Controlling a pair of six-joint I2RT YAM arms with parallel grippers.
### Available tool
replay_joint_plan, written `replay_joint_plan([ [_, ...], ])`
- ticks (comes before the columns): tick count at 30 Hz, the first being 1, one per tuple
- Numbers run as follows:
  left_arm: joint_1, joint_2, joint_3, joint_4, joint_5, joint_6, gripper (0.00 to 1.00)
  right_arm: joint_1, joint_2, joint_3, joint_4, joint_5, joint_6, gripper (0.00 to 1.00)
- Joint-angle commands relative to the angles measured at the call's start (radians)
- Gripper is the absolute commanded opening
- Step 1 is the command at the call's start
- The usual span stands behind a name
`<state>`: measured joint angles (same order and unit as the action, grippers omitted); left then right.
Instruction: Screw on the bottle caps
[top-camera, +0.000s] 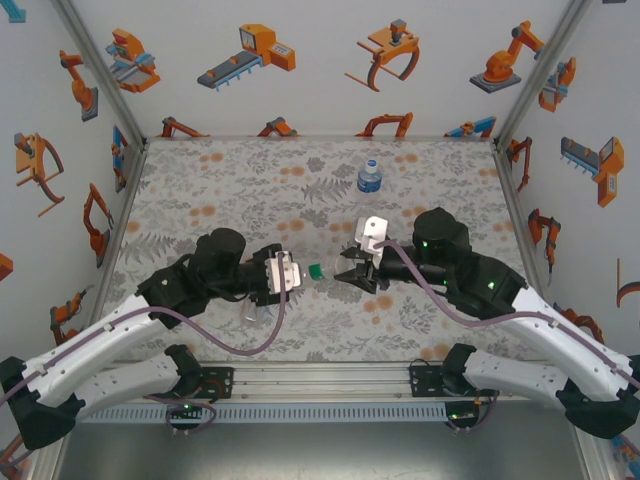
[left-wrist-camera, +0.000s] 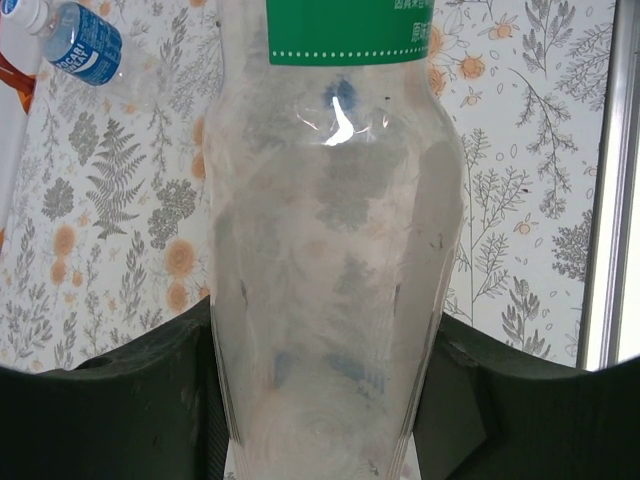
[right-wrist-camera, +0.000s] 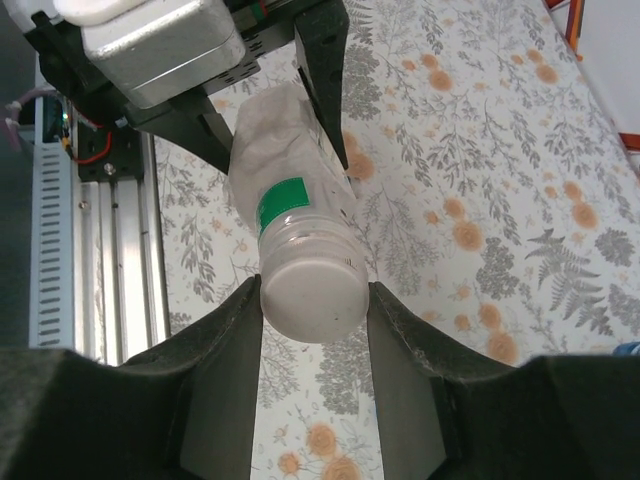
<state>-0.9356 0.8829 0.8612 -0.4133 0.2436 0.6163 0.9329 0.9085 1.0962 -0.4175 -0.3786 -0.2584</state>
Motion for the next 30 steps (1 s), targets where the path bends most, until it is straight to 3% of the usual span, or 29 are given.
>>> replay_joint_plan([
  [1, -0.003, -0.019, 0.015, 0.026, 0.031, -0.006, 0.00, 0.001, -0.017, -0.031, 0.046, 0.052, 0.161, 0.21],
  [7, -0.003, -0.001, 0.009, 0.075, 0.042, 0.005, 0.00, 0.002, -0.010, -0.063, 0.047, 0.268, 0.727, 0.01],
  [13, -0.003, 0.038, 0.001, 0.134, 0.059, 0.022, 0.00, 0.001, -0.005, -0.087, -0.128, 0.456, 1.422, 0.00],
  [16, -0.003, 0.057, -0.001, 0.146, 0.072, 0.029, 0.00, 0.002, -0.022, -0.126, -0.073, 0.459, 1.590, 0.04],
  [20, -0.003, 0.069, 0.006, 0.145, 0.091, 0.032, 0.00, 0.001, -0.013, -0.129, -0.031, 0.473, 1.636, 0.13],
  [24, -0.003, 0.060, 0.004, 0.138, 0.094, 0.031, 0.00, 0.000, -0.013, -0.111, -0.046, 0.498, 1.580, 0.22],
  [30, -0.003, 0.044, -0.003, 0.128, 0.081, 0.026, 0.00, 0.000, -0.083, -0.081, -0.048, 0.590, 1.370, 0.52],
])
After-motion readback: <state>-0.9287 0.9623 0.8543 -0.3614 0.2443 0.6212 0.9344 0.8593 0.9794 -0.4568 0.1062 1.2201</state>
